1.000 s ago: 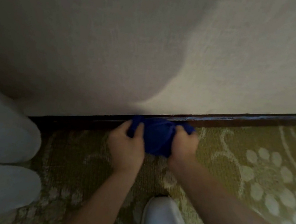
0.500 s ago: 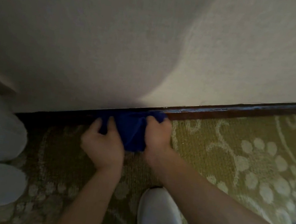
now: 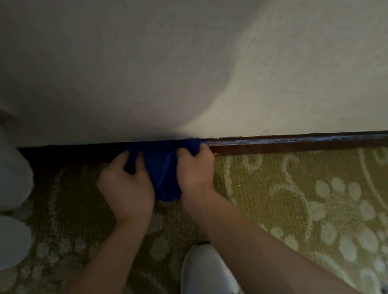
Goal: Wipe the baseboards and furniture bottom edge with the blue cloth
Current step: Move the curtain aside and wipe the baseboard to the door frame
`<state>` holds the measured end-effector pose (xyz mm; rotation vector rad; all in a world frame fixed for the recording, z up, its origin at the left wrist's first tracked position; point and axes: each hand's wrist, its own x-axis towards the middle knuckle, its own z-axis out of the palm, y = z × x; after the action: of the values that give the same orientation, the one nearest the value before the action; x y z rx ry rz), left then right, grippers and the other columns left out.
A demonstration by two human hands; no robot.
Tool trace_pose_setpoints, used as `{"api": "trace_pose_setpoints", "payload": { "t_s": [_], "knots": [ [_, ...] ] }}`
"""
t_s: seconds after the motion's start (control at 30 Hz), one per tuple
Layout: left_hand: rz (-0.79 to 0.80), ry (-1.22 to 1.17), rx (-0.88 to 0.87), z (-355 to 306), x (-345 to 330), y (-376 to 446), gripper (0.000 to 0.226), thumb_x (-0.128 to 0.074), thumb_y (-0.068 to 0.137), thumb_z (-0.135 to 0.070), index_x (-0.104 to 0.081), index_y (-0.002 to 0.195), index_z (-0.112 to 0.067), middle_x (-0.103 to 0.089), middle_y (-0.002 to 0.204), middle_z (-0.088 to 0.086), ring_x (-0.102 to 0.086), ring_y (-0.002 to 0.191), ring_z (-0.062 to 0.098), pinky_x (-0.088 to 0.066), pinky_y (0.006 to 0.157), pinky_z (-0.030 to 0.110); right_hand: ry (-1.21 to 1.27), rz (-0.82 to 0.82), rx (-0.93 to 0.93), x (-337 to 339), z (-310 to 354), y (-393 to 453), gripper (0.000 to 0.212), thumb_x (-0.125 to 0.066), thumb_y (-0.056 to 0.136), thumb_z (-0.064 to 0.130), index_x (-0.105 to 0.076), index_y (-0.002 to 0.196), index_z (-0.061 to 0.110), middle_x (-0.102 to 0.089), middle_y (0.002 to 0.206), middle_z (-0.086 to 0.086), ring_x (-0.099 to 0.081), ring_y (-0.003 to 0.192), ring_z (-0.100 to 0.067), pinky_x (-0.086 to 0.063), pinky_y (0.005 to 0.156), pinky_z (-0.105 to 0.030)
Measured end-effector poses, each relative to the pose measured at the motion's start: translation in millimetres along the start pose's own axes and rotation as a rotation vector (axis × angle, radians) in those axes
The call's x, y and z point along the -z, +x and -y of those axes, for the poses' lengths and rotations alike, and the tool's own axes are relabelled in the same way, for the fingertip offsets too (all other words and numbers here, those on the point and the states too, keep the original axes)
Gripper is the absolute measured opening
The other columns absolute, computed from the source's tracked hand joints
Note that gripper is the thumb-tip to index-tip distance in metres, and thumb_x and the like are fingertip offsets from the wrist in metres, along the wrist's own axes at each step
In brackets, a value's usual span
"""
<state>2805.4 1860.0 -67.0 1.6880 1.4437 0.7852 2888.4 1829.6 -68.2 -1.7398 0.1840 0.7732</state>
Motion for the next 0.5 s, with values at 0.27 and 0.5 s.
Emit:
{"api": "trace_pose_setpoints", "payload": {
  "t_s": [0.27,0.5],
  "knots": [
    [0.231,-0.123,0.096,-19.5,-19.2,-8.3,0.021,-0.063,0.094,-0.024,-0.072,0.11,-0.014,-0.064,0.098,-0.012,-0.06,0.089,0.007,-0.044,0.084,0.019,-0.069,-0.371,0.02,35.9,16.1,8.4,0.04,-0.048,0.095,0.011,-0.041,0.134,0.004,-0.055,0.13,-0.02,-0.055,0.117,-0.035,-0.042,0.1,-0.037],
    [-0.207,-0.259,0.465,21.2,20.8,35.2,0.04,-0.057,0.095,-0.033,-0.056,0.131,-0.015,-0.06,0.128,0.004,-0.058,0.111,0.02,-0.048,0.102,0.04,0.04,0.07,-0.102,-42.4,1.2,-25.2,0.028,-0.052,0.091,0.009,-0.054,0.119,0.007,-0.061,0.118,-0.013,-0.058,0.105,-0.024,-0.048,0.101,-0.043]
  ]
}}
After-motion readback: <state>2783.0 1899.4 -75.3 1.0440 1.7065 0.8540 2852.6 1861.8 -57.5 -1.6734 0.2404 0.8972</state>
